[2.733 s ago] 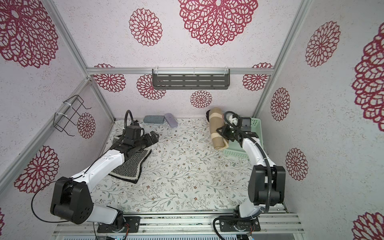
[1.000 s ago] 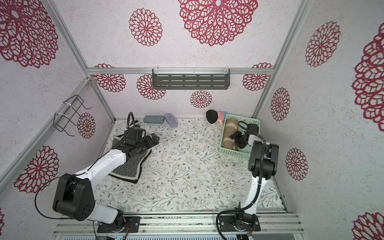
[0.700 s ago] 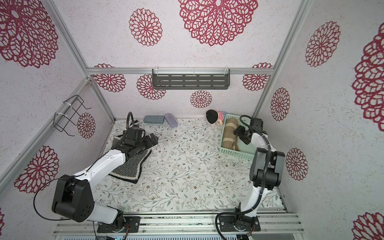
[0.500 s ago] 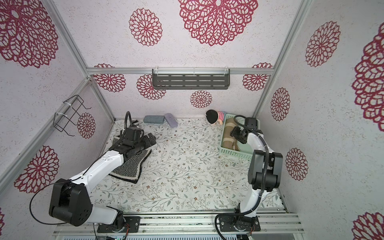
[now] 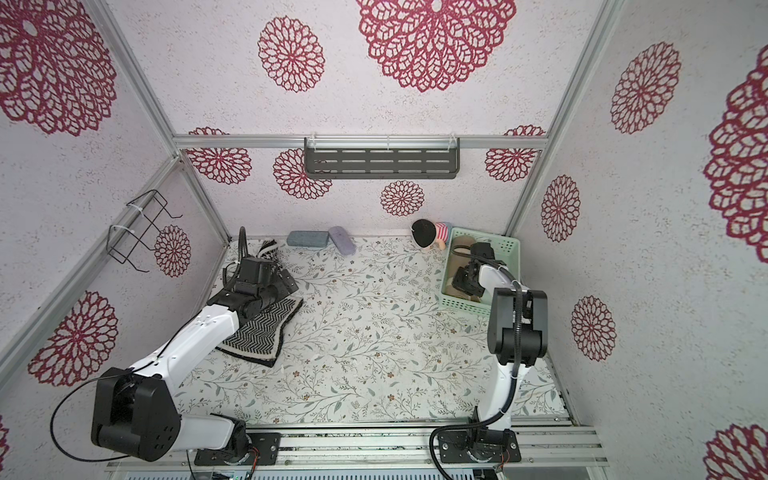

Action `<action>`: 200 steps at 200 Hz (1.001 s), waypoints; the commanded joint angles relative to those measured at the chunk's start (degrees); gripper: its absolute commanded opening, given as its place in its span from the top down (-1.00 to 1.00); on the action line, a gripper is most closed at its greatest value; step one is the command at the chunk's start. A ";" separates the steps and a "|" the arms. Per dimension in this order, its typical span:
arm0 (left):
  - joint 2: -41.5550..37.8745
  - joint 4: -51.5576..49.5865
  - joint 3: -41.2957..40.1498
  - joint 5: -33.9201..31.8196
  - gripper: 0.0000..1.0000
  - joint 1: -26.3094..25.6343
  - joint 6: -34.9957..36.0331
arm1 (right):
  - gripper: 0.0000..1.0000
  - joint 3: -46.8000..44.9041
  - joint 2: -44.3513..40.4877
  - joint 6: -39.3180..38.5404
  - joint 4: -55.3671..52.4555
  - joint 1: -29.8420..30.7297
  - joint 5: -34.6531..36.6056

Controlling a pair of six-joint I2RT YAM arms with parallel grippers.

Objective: Roll up the scarf and place it into the basket
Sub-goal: Place the scarf in the basket, then flatten out the scarf at the center of the board.

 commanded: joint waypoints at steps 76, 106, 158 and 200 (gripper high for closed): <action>2.17 -12.09 -0.61 -10.45 -0.95 4.61 -1.03 | 0.15 4.20 4.98 -0.21 -5.61 -0.96 1.87; 6.87 -12.29 0.55 -10.08 -0.95 5.29 0.76 | -0.24 4.29 -0.13 -0.90 -5.36 -0.93 -0.30; 15.66 -11.57 4.14 -6.62 -0.95 0.78 5.19 | -0.98 0.45 -10.22 -1.09 -4.25 -0.84 -2.21; 22.04 -17.89 7.67 -11.81 -0.95 -5.46 3.62 | -0.98 -4.35 -17.10 -0.02 -2.95 -0.49 -2.21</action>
